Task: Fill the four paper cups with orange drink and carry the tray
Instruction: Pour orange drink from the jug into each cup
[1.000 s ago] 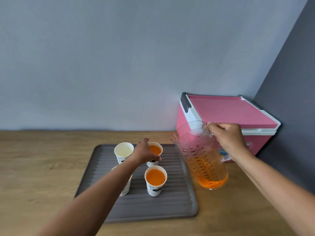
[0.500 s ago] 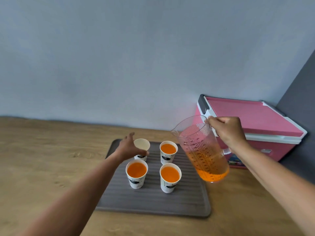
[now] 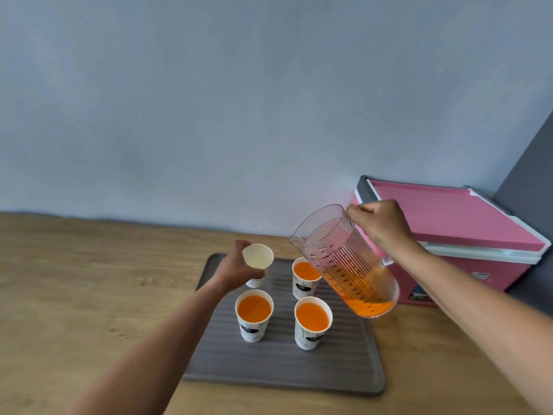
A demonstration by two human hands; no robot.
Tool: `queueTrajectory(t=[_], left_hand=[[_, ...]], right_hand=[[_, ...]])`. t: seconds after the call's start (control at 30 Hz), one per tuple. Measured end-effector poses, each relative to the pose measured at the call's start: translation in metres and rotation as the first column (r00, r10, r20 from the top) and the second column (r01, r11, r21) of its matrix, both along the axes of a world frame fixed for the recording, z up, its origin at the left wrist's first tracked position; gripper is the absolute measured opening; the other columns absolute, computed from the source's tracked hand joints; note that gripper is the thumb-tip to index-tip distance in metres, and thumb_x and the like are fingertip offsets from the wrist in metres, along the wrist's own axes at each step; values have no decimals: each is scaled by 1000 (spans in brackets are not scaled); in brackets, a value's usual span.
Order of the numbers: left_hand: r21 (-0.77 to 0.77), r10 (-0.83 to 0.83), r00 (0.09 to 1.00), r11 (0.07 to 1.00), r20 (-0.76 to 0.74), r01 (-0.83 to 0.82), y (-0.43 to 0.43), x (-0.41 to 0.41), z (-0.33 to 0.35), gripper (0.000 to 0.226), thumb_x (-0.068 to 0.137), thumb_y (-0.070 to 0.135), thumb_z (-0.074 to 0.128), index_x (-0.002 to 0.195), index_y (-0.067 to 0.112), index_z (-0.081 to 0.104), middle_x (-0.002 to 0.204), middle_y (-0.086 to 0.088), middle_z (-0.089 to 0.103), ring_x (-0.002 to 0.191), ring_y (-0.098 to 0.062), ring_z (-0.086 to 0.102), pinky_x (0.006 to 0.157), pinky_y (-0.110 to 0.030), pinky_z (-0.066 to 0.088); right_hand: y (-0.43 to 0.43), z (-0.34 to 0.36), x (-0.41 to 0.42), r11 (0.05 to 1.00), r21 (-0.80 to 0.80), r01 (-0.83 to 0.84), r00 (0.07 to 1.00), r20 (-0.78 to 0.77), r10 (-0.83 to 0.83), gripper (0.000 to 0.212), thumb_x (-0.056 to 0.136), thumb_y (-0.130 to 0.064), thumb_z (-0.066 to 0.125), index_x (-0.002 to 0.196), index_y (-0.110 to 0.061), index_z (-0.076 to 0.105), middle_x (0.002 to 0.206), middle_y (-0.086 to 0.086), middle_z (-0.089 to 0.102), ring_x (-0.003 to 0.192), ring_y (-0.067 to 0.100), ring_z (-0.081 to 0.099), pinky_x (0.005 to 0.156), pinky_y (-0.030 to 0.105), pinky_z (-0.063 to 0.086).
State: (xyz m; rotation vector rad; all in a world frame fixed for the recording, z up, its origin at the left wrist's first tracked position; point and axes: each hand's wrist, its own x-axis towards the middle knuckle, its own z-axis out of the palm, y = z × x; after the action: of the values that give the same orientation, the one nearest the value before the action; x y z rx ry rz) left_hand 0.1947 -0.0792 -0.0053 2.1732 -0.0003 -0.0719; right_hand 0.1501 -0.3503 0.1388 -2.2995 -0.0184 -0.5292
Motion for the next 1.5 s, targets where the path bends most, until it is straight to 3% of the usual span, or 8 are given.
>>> queueTrajectory(t=[0.2,0.27,0.33,0.4,0.5,0.67,0.8,1.5], left_hand=[[-116,-48,992,991,117,62,2,-9,24,77,68,28,86,131,26,40,123,5,53,106,-16,54,71,-19,38],[-150,-62,988,985,139,83,3,-11,28,77,68,26,86,130,26,40,122,4,54,106,-16,55,67,-12,37],[-167,-84,983,980,163,111,3,-13,31,77,69,23,86,131,26,40,122,3,54,107,-16,56,68,-10,38],[-174,-104,977,975,185,137,5,-14,34,78,69,21,86,131,25,39,123,2,54,109,-17,56,69,-11,39],[-188,-114,973,970,199,152,7,-14,33,79,68,21,86,132,25,39,124,2,53,110,-18,55,71,-12,41],[-216,-120,971,962,205,165,9,-15,30,80,67,22,87,132,26,40,124,1,54,109,-19,57,77,-20,44],[-220,-135,970,959,200,179,12,-15,27,80,69,22,86,133,25,39,126,0,53,111,-19,56,80,-22,43],[-221,-140,972,958,188,181,15,-16,17,80,69,20,87,134,24,39,125,1,55,110,-18,57,83,-27,47]], right_hand=[[16,12,15,985,-173,-25,1000,-11,23,51,86,-40,59,59,3,61,47,9,41,48,16,38,55,32,28],[22,16,20,975,-218,-40,999,-14,38,53,85,-44,58,61,2,61,52,19,49,48,17,41,55,31,31],[27,20,23,966,-255,-45,999,-15,42,52,86,-43,58,50,-6,53,47,12,42,46,16,38,56,31,31],[33,23,24,952,-301,-52,999,-7,52,52,88,-42,59,46,-15,44,42,0,33,43,16,34,57,31,34],[42,26,26,938,-345,-49,999,-9,48,54,89,-44,59,47,-12,50,40,-5,36,42,15,36,55,30,33],[56,26,28,903,-426,-47,999,-16,45,53,89,-45,58,49,-10,54,42,-2,43,43,15,40,55,29,35],[63,24,31,876,-481,-49,999,-35,37,52,88,-47,56,64,-2,69,60,14,66,51,19,53,59,31,42],[76,16,43,797,-604,-22,999,-52,-12,50,85,-48,52,75,-5,75,89,11,77,69,29,71,54,25,43]])
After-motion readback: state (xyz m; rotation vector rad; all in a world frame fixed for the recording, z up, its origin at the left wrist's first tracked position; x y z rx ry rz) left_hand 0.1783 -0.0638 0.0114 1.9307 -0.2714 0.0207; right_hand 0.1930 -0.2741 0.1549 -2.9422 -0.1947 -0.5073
